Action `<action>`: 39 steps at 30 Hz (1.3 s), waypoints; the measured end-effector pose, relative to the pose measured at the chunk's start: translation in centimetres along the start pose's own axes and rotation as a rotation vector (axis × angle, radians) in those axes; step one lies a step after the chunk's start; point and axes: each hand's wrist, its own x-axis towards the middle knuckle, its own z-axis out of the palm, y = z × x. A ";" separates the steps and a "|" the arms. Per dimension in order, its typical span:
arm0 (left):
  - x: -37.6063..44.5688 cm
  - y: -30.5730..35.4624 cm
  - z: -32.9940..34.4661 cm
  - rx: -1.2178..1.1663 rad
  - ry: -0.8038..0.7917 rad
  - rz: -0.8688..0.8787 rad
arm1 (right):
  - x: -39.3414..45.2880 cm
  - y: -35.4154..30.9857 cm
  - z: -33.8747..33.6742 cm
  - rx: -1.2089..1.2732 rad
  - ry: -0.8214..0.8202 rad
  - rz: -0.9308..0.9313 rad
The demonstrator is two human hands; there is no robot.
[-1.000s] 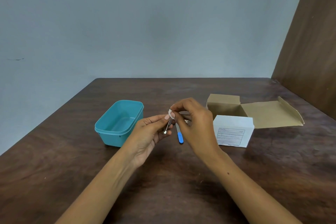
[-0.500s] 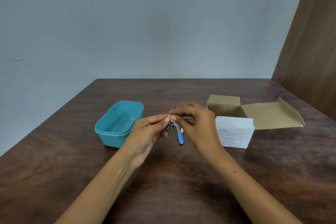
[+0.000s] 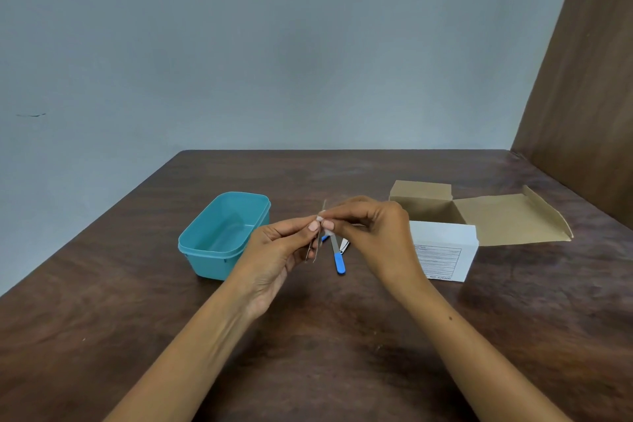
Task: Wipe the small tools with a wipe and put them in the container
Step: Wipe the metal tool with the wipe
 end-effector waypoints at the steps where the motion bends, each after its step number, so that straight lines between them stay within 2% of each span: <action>1: 0.0 0.1 -0.1 -0.011 0.014 0.009 | 0.0 -0.1 0.1 0.000 -0.032 0.004; 6: -0.1 0.0 0.1 -0.007 0.035 0.015 | 0.3 -0.3 -0.2 -0.041 -0.082 -0.002; 11: -0.6 0.3 0.5 0.059 -0.028 0.003 | 0.2 -0.1 -0.3 -0.073 0.085 -0.005; 13: -0.7 0.4 0.6 0.052 -0.025 0.016 | 0.1 -0.2 -0.1 -0.060 0.103 -0.014; 18: -0.4 0.4 0.1 -0.003 0.054 0.026 | 0.0 -0.6 0.2 -0.072 -0.077 0.026; 26: -0.4 0.3 0.3 -0.072 0.094 -0.030 | 0.4 -1.2 -0.8 -0.113 -0.162 0.043; 35: -0.5 0.6 0.3 0.063 -0.027 -0.014 | 0.0 -0.9 -0.3 -0.139 0.114 -0.013; 39: -0.5 0.9 0.2 0.089 -0.004 -0.025 | 0.0 -0.9 -0.3 -0.098 0.193 -0.010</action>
